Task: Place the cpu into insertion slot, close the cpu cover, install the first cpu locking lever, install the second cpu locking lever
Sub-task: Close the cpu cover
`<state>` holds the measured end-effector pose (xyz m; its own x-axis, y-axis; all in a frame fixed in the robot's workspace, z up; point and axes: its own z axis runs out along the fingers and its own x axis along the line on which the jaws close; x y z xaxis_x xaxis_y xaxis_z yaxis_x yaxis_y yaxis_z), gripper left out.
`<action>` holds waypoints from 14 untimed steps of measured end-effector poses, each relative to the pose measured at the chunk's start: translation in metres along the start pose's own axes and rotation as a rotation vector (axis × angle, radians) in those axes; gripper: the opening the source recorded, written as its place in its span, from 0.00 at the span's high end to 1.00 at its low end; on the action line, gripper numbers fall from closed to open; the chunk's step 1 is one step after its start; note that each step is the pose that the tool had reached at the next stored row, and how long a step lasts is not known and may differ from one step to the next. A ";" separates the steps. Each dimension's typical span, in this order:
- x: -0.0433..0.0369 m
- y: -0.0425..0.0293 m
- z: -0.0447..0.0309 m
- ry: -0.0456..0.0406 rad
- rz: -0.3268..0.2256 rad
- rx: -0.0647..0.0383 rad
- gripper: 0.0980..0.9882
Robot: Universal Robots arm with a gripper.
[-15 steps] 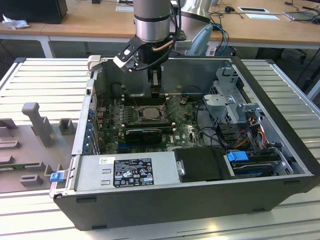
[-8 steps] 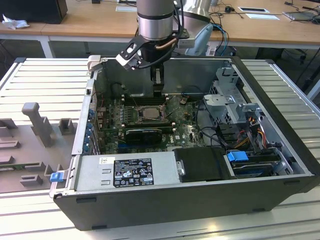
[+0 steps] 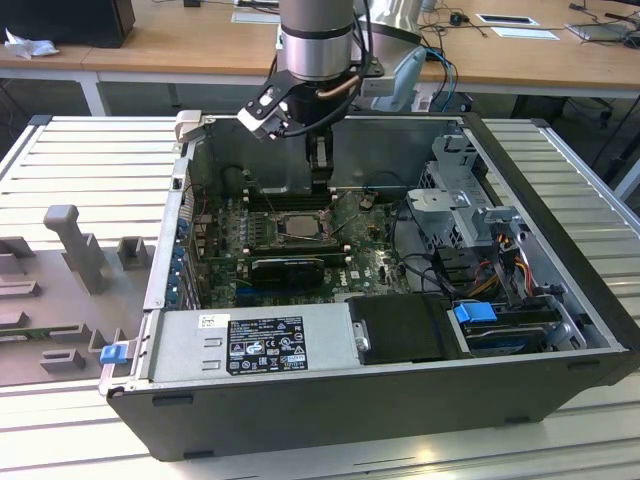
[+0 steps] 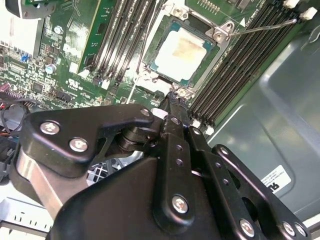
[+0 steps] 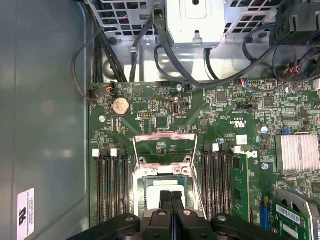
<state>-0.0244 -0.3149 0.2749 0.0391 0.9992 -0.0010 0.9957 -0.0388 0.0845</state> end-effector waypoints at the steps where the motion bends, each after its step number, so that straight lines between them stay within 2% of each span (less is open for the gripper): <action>1: 0.0000 0.0007 0.0000 0.0000 0.000 0.000 0.99; 14: 0.0002 0.0044 -0.0008 0.0000 0.000 0.000 0.99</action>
<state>-0.0202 -0.3149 0.2760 0.0390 0.9992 -0.0010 0.9957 -0.0387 0.0845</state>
